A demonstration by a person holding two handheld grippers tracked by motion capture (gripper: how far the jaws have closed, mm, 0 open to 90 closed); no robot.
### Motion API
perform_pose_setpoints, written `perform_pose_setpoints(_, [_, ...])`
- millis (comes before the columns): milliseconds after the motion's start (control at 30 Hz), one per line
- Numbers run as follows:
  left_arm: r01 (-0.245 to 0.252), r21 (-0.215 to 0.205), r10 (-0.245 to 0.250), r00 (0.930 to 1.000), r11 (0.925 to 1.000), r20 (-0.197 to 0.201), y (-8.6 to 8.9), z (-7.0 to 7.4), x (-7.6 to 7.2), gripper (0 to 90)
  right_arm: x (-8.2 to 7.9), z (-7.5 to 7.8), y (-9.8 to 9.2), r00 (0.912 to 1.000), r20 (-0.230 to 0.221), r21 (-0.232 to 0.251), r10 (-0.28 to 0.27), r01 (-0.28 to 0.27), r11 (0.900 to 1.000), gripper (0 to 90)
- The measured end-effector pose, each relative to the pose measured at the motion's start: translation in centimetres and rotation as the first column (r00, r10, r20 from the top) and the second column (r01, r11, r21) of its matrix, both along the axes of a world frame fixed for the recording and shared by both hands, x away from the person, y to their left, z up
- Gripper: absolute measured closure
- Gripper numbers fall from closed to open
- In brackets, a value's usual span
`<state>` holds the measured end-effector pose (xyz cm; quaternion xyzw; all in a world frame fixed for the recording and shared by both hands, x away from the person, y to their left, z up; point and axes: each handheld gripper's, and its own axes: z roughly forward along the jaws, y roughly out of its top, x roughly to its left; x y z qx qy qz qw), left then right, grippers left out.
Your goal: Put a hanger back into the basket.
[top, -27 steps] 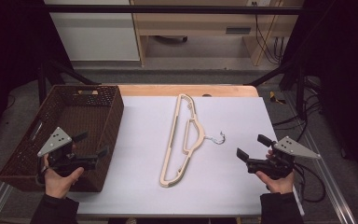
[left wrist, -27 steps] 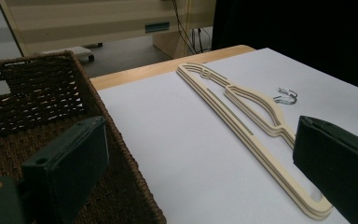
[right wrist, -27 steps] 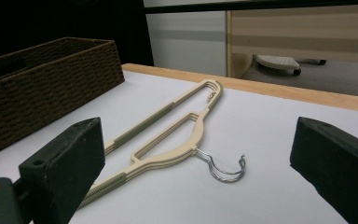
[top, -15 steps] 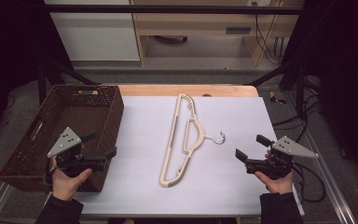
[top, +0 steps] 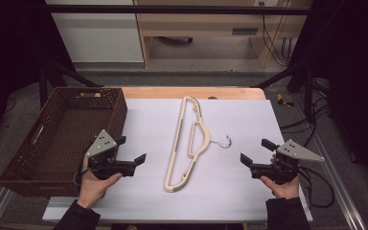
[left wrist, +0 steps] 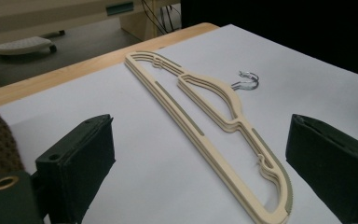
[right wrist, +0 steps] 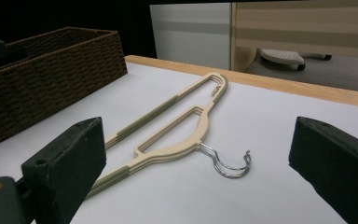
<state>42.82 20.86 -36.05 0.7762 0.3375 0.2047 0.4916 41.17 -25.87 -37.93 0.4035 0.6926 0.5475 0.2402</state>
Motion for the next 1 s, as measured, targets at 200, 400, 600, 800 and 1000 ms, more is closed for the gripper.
perform_pose_setpoints(200, [0.030,0.022,-0.030,0.9991,0.9993,-0.029,-2.4,-0.3,0.7,8.9,0.2,-0.3,0.4,0.9999,-0.012,-0.011,0.006,-0.006,1.000,4.3])
perform_pose_setpoints(400, [0.065,0.050,-0.062,0.9966,0.9967,-0.055,-5.7,-0.8,1.5,10.8,0.3,-0.4,0.6,0.9997,-0.023,-0.018,0.008,-0.008,1.000,4.4])
perform_pose_setpoints(600, [0.108,0.082,-0.100,0.9901,0.9908,-0.099,-8.9,-2.0,2.2,13.2,0.2,-0.4,0.5,0.9997,-0.022,-0.017,0.009,-0.009,1.000,4.5])
perform_pose_setpoints(800, [0.138,0.115,-0.122,0.9827,0.9837,-0.139,-11.6,-3.7,3.0,18.5,0.2,-0.3,0.4,0.9998,-0.018,-0.013,0.008,-0.009,1.000,4.7])
perform_pose_setpoints(1000, [0.155,0.149,-0.125,0.9734,0.9766,-0.192,-13.8,-5.5,3.9,27.0,0.3,-0.3,0.4,0.9998,-0.021,-0.013,0.008,-0.008,1.000,4.8])
